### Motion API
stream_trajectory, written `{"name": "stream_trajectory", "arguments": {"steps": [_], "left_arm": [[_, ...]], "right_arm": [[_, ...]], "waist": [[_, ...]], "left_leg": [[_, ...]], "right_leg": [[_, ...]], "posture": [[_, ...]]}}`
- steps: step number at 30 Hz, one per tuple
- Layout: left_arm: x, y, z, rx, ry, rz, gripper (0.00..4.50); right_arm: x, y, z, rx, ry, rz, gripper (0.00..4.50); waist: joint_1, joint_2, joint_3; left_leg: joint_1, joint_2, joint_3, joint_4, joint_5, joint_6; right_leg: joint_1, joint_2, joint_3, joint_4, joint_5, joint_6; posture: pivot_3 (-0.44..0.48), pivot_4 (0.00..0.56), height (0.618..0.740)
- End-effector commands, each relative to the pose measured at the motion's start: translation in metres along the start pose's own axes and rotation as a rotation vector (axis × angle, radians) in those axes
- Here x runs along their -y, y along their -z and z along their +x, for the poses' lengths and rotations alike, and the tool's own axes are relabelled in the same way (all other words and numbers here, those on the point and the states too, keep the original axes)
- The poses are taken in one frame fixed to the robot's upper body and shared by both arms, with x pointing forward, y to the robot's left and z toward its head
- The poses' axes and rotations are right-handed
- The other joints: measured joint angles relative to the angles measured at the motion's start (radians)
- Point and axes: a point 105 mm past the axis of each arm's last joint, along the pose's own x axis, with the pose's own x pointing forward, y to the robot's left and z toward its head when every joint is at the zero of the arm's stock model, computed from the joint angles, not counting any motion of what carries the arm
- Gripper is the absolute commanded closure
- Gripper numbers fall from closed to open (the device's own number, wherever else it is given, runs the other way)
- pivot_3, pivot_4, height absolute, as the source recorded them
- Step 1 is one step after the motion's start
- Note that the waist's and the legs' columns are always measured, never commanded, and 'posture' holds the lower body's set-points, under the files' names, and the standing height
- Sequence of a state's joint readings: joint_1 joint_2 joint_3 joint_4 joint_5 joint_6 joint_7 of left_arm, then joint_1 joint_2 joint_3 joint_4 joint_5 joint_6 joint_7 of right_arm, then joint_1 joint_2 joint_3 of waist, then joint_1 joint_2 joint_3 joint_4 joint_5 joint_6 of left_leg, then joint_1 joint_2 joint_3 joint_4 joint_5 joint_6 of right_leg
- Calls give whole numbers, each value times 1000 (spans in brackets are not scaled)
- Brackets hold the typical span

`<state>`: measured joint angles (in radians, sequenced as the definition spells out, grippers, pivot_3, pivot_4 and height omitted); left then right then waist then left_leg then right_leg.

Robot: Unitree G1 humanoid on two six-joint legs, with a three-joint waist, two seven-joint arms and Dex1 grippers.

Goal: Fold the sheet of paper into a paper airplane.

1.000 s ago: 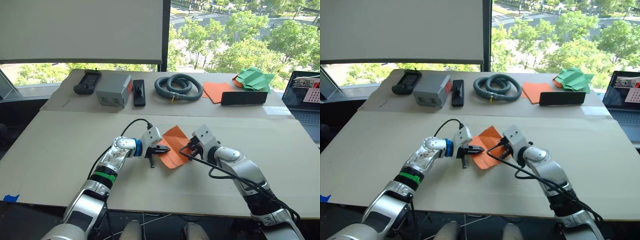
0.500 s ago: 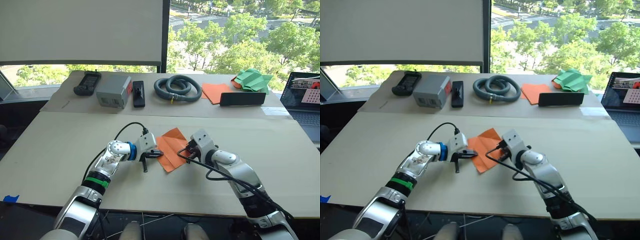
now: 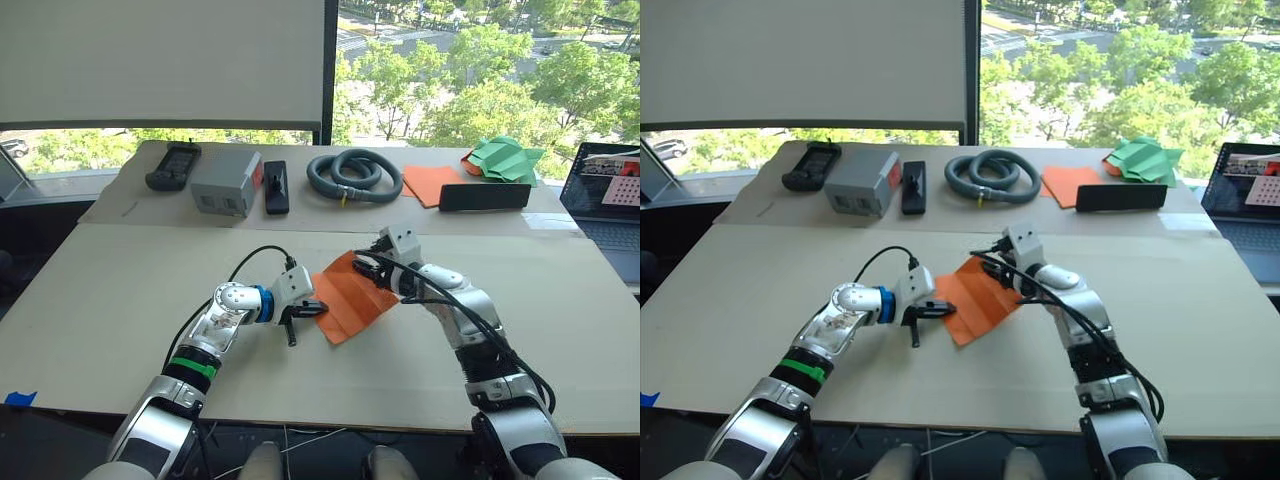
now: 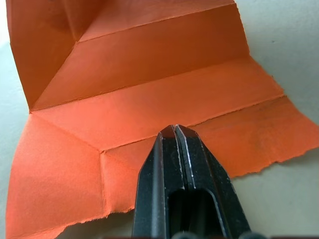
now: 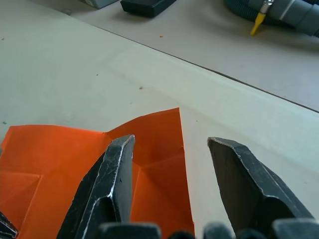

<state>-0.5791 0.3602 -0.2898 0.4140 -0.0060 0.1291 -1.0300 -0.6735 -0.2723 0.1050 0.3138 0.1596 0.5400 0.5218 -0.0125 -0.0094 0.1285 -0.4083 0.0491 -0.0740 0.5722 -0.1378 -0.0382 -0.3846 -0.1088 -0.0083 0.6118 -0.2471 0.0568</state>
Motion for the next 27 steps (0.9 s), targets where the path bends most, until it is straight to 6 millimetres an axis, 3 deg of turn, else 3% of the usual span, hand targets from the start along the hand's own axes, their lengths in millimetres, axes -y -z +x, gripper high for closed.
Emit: {"name": "stream_trajectory", "arguments": {"steps": [1, 3, 10, 21, 27], "left_arm": [[3, 5, -1, -17, 3, -15, 4500], [4, 6, -2, -17, 0, -17, 4500], [3, 8, -8, -23, -16, -25, 4500], [-8, 2, -21, -28, -37, 2, 4500], [-27, -23, -48, 8, -81, 71, 4500]], "right_arm": [[-1, -17, 7, 42, -44, -60, 1884], [-1, -16, 11, 25, -70, -79, 2116], [-4, -12, 12, 5, -135, -101, 4470], [6, 2, -1, -48, -77, -144, 4470], [1, -1, -23, -45, 58, 48, 4470]], "waist": [[-1, 0, 0], [-2, 0, 0], [-4, 0, 0], [-5, 1, 0], [-3, 1, 0]], "left_leg": [[0, 0, 0, 0, 0, 0], [0, 0, 0, 0, 0, 0], [0, 0, 0, -1, 0, 0], [1, 0, 0, -1, 0, 0], [0, 0, 0, -1, 0, 0]], "right_leg": [[0, 0, 0, 0, 0, 0], [0, 0, 1, 0, 1, 1], [0, 1, 1, 1, 1, 1], [0, 1, 2, 2, 1, 1], [-2, 1, 3, 2, 0, 0]], "posture": [[0, 150, 711], [0, 150, 711], [0, 150, 711], [0, 150, 711], [0, 150, 711]]}}
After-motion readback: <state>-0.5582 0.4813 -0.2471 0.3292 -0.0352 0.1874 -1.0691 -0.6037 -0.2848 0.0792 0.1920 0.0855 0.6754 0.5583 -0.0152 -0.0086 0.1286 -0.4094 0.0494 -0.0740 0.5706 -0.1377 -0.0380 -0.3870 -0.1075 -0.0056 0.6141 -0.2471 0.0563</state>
